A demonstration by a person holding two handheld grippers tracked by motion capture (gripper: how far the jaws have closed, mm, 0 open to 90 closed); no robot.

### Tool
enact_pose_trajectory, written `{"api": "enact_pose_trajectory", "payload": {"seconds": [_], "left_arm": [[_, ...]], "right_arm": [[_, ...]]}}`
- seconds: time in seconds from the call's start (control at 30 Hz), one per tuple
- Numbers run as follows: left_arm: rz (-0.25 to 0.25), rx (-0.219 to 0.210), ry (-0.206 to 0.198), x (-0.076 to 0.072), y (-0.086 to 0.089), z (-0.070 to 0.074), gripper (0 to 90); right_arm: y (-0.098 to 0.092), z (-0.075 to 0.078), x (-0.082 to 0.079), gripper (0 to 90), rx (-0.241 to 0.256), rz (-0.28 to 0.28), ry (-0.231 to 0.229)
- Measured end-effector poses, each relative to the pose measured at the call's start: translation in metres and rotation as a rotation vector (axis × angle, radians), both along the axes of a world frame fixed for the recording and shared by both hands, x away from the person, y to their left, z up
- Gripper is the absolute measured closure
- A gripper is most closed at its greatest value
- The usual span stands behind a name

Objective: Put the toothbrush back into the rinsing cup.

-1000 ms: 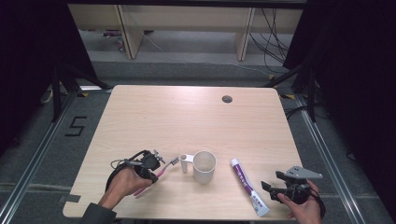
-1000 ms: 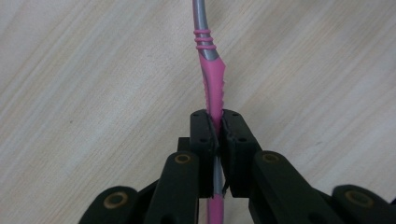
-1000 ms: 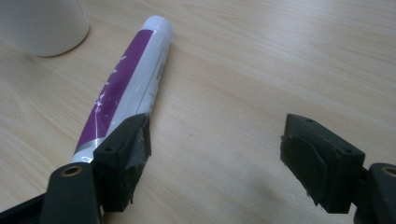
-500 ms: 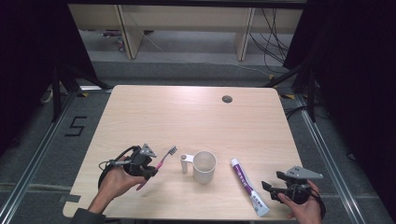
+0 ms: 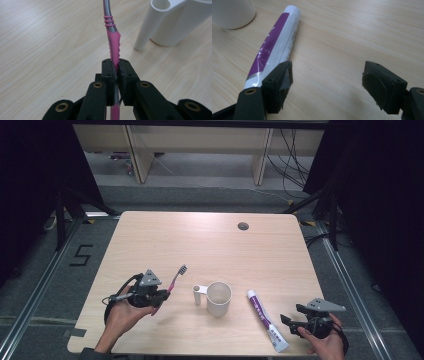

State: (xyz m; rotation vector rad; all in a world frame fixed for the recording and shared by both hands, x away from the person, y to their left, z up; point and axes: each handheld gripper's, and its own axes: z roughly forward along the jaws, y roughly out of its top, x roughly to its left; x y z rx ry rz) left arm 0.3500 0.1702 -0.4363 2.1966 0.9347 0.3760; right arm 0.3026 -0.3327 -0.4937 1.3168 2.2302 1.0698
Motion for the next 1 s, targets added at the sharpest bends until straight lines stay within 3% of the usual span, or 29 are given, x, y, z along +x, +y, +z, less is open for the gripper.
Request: {"api": "enact_pose_trajectory", "payload": {"seconds": [0.07,0.17,0.27,0.33,0.47,0.57,0.73,1.0], "left_arm": [[0.024,-0.051,-0.031,-0.001,0.003,0.0,83.7],[0.038,-0.074,-0.044,-0.002,0.004,0.0,83.7],[0.062,-0.131,-0.093,-0.006,0.002,0.002,83.7],[0.066,-0.142,-0.098,-0.008,0.002,0.003,83.7],[0.077,-0.228,-0.157,-0.013,-0.002,0.006,83.7],[0.08,-0.257,-0.175,-0.014,-0.004,0.009,83.7],[0.071,-0.273,-0.174,-0.015,-0.007,0.009,83.7],[0.058,-0.307,-0.227,-0.015,-0.016,0.016,83.7]], "right_arm": [[-0.001,-0.001,0.001,25.3,0.002,0.0,0.001],[-0.002,-0.001,0.001,25.4,0.004,0.002,0.008],[-0.002,-0.002,0.001,25.4,0.01,0.004,0.002],[-0.002,-0.001,0.001,25.4,0.006,0.005,0.004],[-0.002,-0.002,0.001,25.4,0.013,0.004,0.002],[-0.002,-0.002,0.001,25.3,0.007,0.002,0.0],[-0.001,-0.002,0.001,25.3,0.009,0.001,0.008],[-0.001,-0.002,0.001,25.4,0.01,0.002,0.009]]}}
